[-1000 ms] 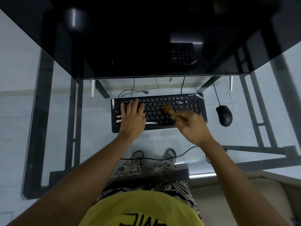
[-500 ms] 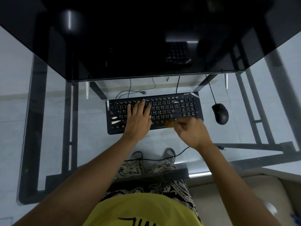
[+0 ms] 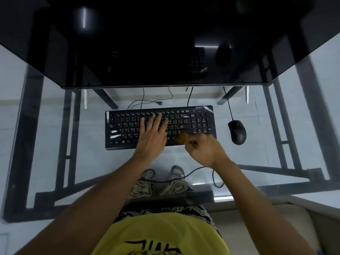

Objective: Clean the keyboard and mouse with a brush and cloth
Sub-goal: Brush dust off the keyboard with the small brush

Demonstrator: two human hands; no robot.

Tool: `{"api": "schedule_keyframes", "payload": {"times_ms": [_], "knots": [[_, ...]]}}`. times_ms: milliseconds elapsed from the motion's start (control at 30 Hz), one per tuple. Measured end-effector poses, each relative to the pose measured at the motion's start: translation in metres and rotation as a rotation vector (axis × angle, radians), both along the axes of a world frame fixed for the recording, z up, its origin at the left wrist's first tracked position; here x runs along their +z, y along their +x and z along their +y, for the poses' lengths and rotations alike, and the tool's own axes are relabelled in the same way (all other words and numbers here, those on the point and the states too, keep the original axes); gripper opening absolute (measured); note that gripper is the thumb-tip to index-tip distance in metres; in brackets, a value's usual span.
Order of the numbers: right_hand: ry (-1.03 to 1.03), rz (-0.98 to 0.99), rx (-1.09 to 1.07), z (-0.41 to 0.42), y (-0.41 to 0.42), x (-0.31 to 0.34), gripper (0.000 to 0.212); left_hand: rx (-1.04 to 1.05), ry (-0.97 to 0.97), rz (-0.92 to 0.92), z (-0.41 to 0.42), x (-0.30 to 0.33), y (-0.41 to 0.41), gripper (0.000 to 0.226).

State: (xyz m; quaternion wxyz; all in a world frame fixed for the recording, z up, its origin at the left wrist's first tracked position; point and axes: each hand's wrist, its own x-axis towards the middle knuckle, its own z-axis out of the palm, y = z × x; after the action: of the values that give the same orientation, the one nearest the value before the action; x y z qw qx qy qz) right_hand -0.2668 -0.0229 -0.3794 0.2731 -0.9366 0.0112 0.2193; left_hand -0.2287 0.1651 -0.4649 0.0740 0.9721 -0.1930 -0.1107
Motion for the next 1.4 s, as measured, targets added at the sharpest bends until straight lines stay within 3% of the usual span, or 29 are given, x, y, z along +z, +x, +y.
{"api": "schedule_keyframes", "payload": {"times_ms": [133, 233, 300, 433, 500, 567, 667, 733, 833, 867, 1000, 1133, 1267, 1400], "knots": [[0.134, -0.169, -0.018, -0.013, 0.003, 0.007, 0.024, 0.036, 0.013, -0.024, -0.008, 0.003, -0.013, 0.052], [-0.032, 0.001, 0.123, -0.022, 0.000, 0.004, 0.023, 0.013, 0.025, -0.060, -0.013, 0.002, -0.024, 0.049], [-0.122, 0.082, 0.101, -0.040, -0.001, 0.002, 0.028, -0.007, 0.037, -0.099, -0.017, 0.002, -0.031, 0.049], [0.069, -0.259, 0.006, -0.056, -0.009, 0.003, 0.029, -0.094, 0.082, -0.110, -0.029, -0.007, -0.056, 0.057], [0.143, -0.255, 0.143, -0.055, -0.016, -0.002, 0.026, -0.113, 0.097, -0.082, -0.033, -0.015, -0.075, 0.059], [0.073, -0.204, 0.261, -0.060, -0.020, -0.013, 0.018, -0.090, 0.107, -0.065, -0.035, -0.019, -0.086, 0.061], [-0.017, -0.307, 0.017, -0.077, -0.018, -0.023, 0.010, -0.057, 0.117, -0.059, -0.038, -0.021, -0.090, 0.063], [0.049, -0.336, -0.048, -0.078, -0.021, -0.021, 0.018, -0.046, 0.134, -0.054, -0.040, -0.020, -0.089, 0.063], [0.176, -0.208, 0.206, -0.072, -0.030, -0.021, 0.023, -0.033, 0.140, -0.042, -0.039, -0.021, -0.094, 0.064], [0.151, -0.178, 0.204, -0.073, -0.029, -0.022, 0.020, -0.029, 0.140, -0.040, -0.039, -0.021, -0.095, 0.064], [0.108, -0.310, -0.181, -0.086, -0.021, -0.025, 0.018, -0.020, 0.138, -0.026, -0.040, -0.020, -0.095, 0.064], [0.220, -0.157, 0.122, -0.082, -0.030, -0.021, 0.018, -0.025, 0.139, -0.010, -0.037, -0.022, -0.095, 0.064], [0.081, -0.336, -0.175, -0.101, -0.023, -0.023, 0.021, -0.029, 0.145, -0.009, -0.037, -0.024, -0.095, 0.064], [0.206, -0.143, 0.067, -0.102, -0.029, -0.015, 0.022, -0.020, 0.138, -0.002, -0.037, -0.024, -0.095, 0.064]]}}
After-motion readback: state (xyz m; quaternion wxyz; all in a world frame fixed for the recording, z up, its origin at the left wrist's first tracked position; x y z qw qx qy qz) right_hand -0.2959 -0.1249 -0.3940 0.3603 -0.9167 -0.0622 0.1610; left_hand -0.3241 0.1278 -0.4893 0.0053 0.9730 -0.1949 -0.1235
